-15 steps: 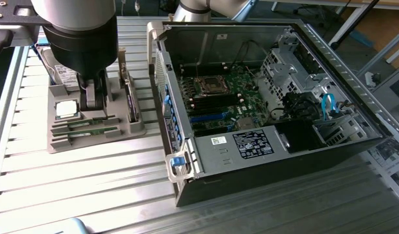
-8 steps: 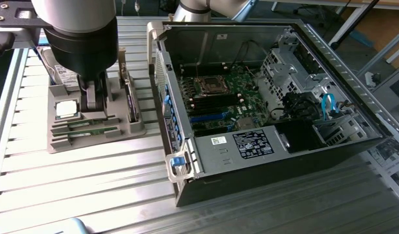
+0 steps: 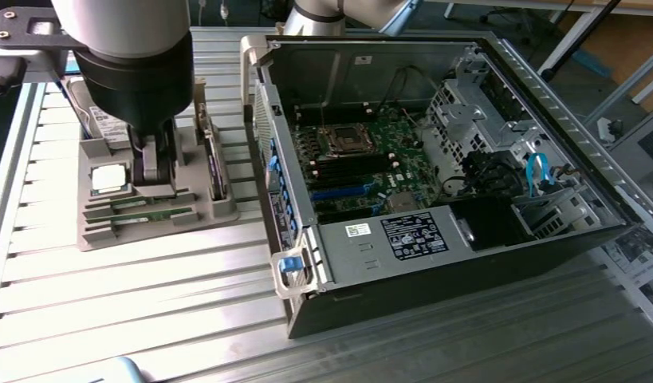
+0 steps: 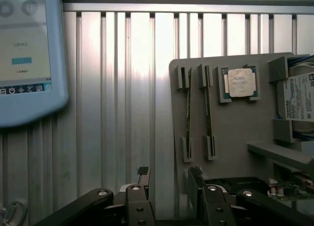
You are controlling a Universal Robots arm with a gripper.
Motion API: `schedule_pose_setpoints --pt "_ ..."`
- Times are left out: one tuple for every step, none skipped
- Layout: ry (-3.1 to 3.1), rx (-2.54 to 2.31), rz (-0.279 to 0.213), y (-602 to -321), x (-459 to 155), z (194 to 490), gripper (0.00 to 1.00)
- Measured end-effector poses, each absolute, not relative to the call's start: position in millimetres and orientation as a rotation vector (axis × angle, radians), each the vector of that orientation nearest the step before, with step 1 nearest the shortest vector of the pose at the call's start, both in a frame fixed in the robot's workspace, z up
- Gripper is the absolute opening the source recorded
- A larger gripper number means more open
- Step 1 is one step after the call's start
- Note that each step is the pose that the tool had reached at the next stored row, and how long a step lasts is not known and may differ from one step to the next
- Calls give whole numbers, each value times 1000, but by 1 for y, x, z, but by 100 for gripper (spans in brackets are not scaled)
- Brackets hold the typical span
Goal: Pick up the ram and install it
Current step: 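Pick up the ram and move it above insertion slot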
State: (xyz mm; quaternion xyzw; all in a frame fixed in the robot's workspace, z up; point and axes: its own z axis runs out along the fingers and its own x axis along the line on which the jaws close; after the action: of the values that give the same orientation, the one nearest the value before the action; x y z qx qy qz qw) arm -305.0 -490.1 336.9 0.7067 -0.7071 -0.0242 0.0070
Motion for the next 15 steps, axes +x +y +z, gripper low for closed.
schedule_pose_setpoints --pt "-2212 2210 -76 -490 -305 337 44" --pt "-2212 2210 -76 -490 -305 336 44" --pt "-2212 2210 -76 -490 -305 336 44" --pt "-2212 2210 -76 -490 -305 335 44" --pt "-2212 2210 -76 -490 -305 335 44" --pt "-2212 2210 -76 -490 -305 335 44" --pt "-2212 2210 -76 -490 -305 334 44" --pt "-2212 2210 -76 -490 -305 334 44" --pt "-2212 2210 -76 -490 -305 334 44" --pt "-2212 2210 -76 -490 -305 334 44" --pt "-2212 2210 -76 -490 -305 333 44" --pt "-2212 2210 -76 -490 -305 333 44" --pt "-2212 2210 -76 -490 -305 333 44" --pt "-2212 2210 -76 -490 -305 333 44" --pt "-2212 2210 -76 -490 -305 333 44"
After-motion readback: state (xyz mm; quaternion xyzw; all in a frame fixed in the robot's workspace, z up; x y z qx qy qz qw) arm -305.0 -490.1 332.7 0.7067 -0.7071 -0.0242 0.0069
